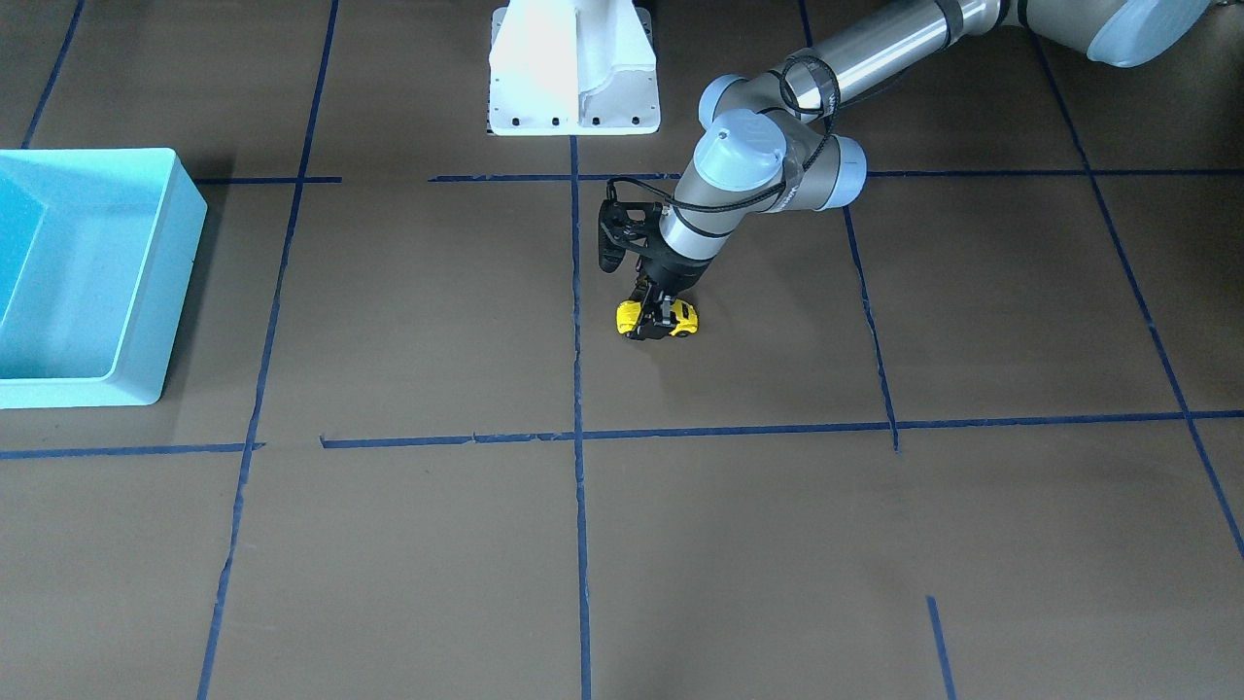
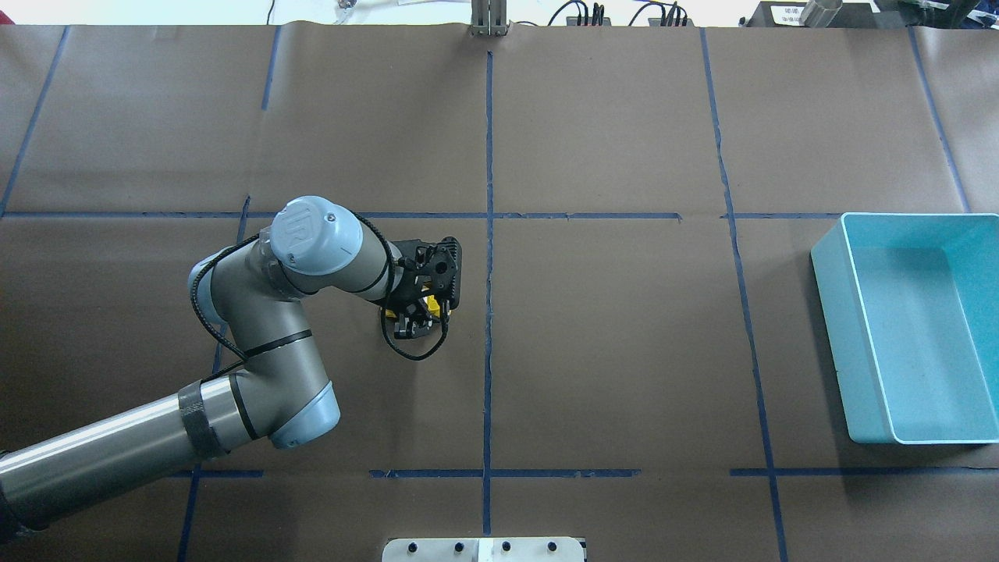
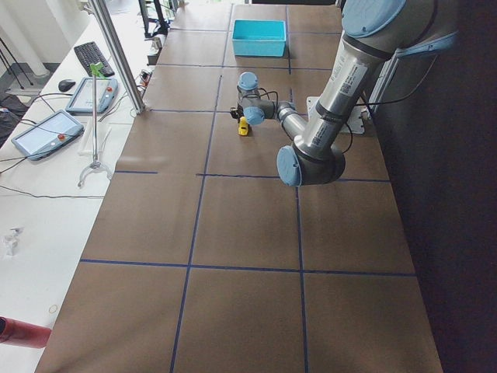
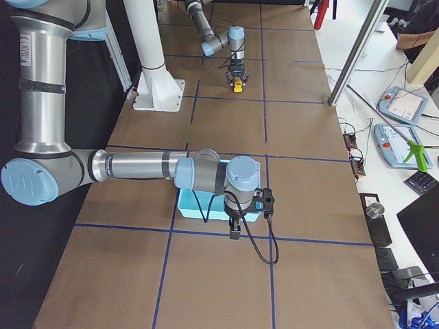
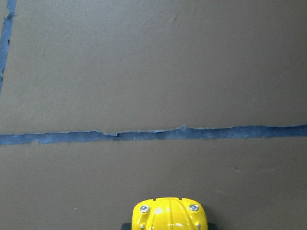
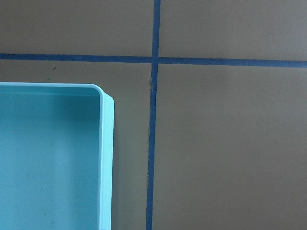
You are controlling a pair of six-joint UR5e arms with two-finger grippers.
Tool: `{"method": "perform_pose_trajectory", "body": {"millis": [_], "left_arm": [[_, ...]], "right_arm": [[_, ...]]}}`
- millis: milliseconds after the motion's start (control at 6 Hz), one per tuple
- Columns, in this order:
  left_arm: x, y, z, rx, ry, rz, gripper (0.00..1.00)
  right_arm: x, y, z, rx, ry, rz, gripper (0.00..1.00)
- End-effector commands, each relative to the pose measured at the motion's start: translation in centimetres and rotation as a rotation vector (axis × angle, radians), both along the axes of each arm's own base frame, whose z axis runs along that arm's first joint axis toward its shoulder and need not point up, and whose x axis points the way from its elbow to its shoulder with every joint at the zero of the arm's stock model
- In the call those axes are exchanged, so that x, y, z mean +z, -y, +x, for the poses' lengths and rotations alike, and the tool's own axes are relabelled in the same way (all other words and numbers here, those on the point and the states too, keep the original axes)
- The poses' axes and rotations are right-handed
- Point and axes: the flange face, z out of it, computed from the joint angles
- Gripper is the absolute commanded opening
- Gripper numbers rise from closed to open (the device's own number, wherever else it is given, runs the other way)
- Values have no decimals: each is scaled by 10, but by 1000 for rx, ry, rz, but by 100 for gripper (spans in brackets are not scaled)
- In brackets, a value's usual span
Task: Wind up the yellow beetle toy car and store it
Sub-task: 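Open the left gripper, releasing the car to roll toward the blue bin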
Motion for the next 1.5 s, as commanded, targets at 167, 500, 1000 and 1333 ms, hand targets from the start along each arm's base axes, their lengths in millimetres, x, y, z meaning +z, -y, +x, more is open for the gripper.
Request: {"method": "perform_pose_trajectory", "body": {"millis": [167, 500, 1000, 1333], "left_arm": [[63, 16, -55, 30, -44, -36, 2], [73, 21, -79, 43, -75, -63, 99], [82, 26, -91, 29, -72, -67, 100], [74, 38, -109, -4, -82, -83, 100]], "right_arm": [[-1, 0, 0, 0, 2, 1, 100], [-1, 0, 0, 0, 2, 1, 100], [-1, 1, 0, 0, 2, 3, 100], [1, 0, 0, 0, 2, -2, 100]]}}
